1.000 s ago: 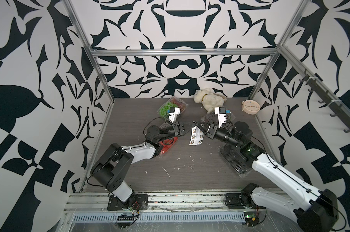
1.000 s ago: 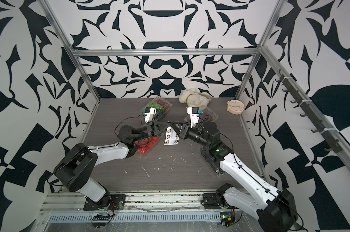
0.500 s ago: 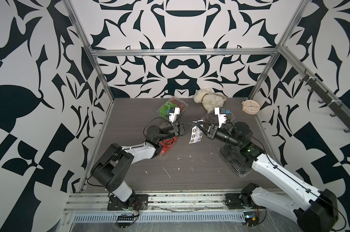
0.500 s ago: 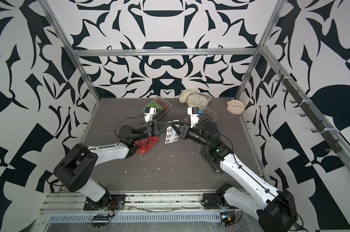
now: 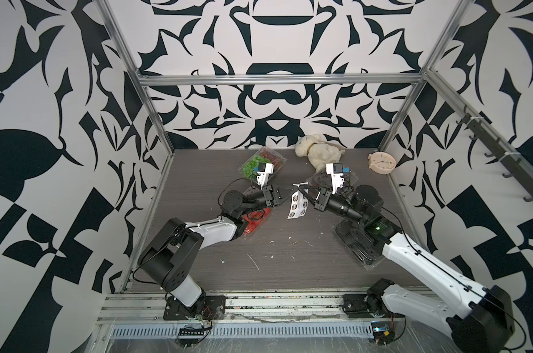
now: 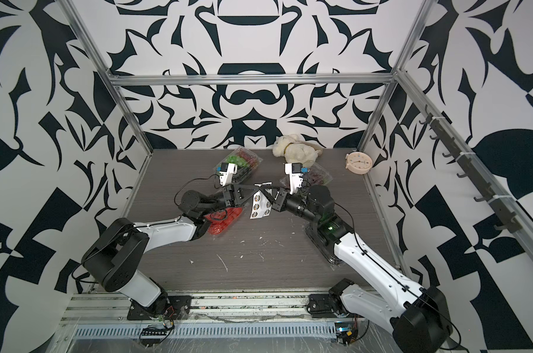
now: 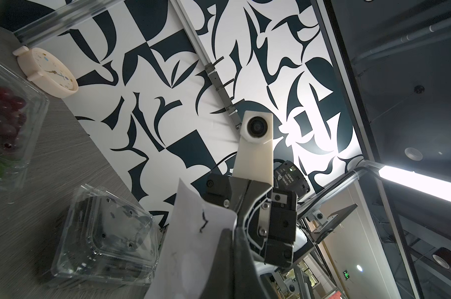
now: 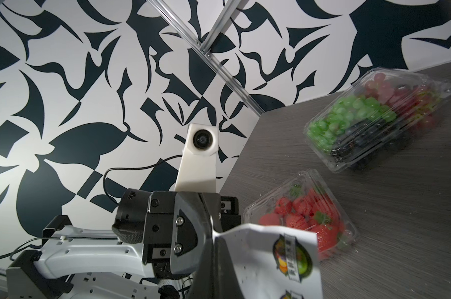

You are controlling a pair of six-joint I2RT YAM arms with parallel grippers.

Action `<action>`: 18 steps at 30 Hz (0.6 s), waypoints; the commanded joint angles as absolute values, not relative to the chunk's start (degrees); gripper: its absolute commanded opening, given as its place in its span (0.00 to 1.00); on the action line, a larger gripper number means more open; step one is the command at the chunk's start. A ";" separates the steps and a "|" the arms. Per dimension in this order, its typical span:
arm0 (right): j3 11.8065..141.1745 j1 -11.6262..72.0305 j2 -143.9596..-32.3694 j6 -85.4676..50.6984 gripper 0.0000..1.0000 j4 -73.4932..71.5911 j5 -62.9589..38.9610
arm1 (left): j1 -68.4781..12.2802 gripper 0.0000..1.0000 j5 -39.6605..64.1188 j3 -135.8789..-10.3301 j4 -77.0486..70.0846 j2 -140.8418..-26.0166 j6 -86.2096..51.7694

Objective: Label fruit boxes
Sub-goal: Tear off the label from the label sticker.

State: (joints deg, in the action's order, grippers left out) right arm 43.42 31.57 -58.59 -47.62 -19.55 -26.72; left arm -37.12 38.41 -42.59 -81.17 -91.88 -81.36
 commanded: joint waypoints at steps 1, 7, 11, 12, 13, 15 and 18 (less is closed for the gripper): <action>44.16 31.86 -58.21 -46.85 0.00 -22.06 -27.20 | -37.50 0.00 39.15 -42.72 -82.62 -90.25 -80.55; 43.24 31.90 -56.70 -46.48 0.00 -22.08 -25.35 | -37.45 0.18 39.15 -42.01 -82.61 -89.83 -80.27; 43.24 31.90 -56.25 -46.34 0.00 -21.71 -24.92 | -37.47 0.23 39.16 -41.41 -82.62 -89.84 -80.14; 43.16 31.78 -56.17 -46.35 0.00 -21.71 -24.87 | -37.44 0.22 39.03 -41.23 -82.62 -89.81 -80.12; 43.07 31.79 -56.08 -46.33 0.00 -21.72 -24.74 | -37.44 0.18 39.02 -41.07 -82.62 -89.69 -80.00; 43.04 31.79 -55.99 -46.41 0.00 -21.97 -24.67 | -37.45 0.15 38.78 -40.95 -82.61 -89.60 -79.96; 43.07 31.81 -56.09 -46.52 0.00 -21.92 -25.06 | -37.45 0.04 38.76 -40.96 -82.62 -89.59 -79.93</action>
